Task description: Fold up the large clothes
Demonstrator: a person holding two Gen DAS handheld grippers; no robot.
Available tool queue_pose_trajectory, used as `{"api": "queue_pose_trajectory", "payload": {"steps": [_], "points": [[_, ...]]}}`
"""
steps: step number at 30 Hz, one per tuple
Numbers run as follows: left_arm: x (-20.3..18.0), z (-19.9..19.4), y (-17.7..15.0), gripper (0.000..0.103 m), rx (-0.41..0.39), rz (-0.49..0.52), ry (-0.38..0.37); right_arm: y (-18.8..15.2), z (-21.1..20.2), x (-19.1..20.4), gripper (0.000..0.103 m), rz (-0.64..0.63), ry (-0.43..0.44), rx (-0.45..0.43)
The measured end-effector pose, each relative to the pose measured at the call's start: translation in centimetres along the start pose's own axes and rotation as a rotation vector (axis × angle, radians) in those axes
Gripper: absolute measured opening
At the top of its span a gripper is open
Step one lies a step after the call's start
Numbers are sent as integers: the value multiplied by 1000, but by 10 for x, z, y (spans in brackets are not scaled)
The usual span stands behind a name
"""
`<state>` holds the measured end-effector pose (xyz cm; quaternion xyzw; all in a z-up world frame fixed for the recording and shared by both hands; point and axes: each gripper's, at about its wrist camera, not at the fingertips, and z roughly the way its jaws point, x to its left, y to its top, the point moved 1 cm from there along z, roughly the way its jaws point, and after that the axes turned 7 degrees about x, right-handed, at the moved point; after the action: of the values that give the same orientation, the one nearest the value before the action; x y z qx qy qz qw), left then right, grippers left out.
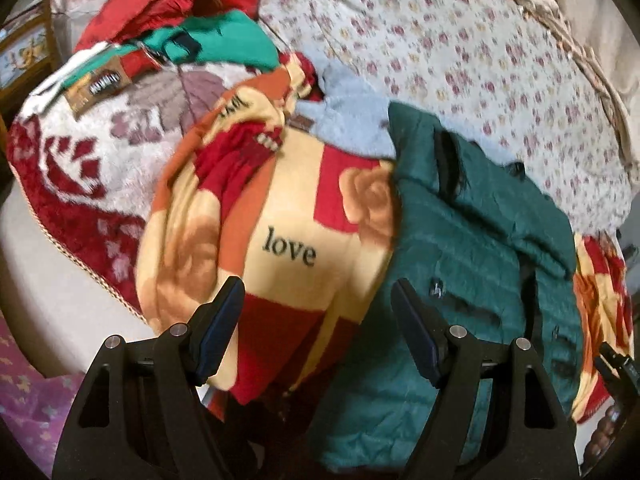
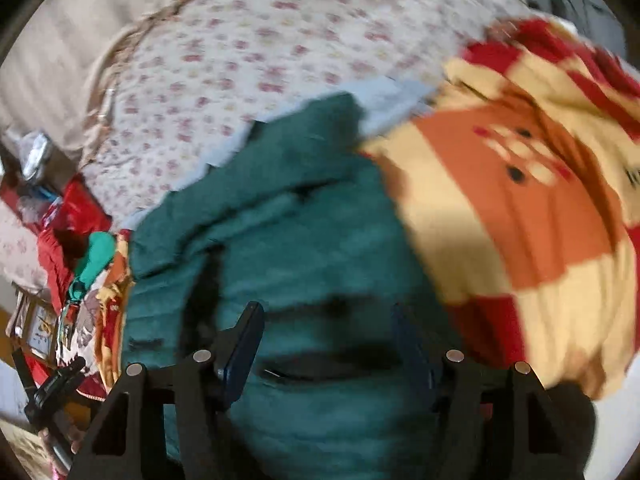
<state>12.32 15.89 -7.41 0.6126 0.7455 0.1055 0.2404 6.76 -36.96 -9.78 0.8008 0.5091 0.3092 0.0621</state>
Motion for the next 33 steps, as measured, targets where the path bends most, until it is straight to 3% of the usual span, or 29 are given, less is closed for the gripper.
{"api": "queue_pose_trajectory", "payload": {"steps": [3, 8, 13, 16, 24, 33], "points": [[-3, 17, -4, 76, 64, 7, -46, -4, -5, -33, 64, 52, 1, 0], [-21, 51, -1, 76, 177, 37, -136, -6, 10, -75, 64, 188, 113, 55], [-37, 78, 4, 76, 241, 74, -177, -5, 27, -87, 64, 249, 255, 95], [-35, 98, 4, 76, 321, 53, -266, -2, 36, -86, 64, 249, 292, 128], [-20, 89, -8, 76, 371, 36, -440, -8, 47, -83, 64, 236, 380, 216], [-13, 76, -35, 76, 391, 29, -467, -31, 45, -79, 65, 210, 413, 271]]}}
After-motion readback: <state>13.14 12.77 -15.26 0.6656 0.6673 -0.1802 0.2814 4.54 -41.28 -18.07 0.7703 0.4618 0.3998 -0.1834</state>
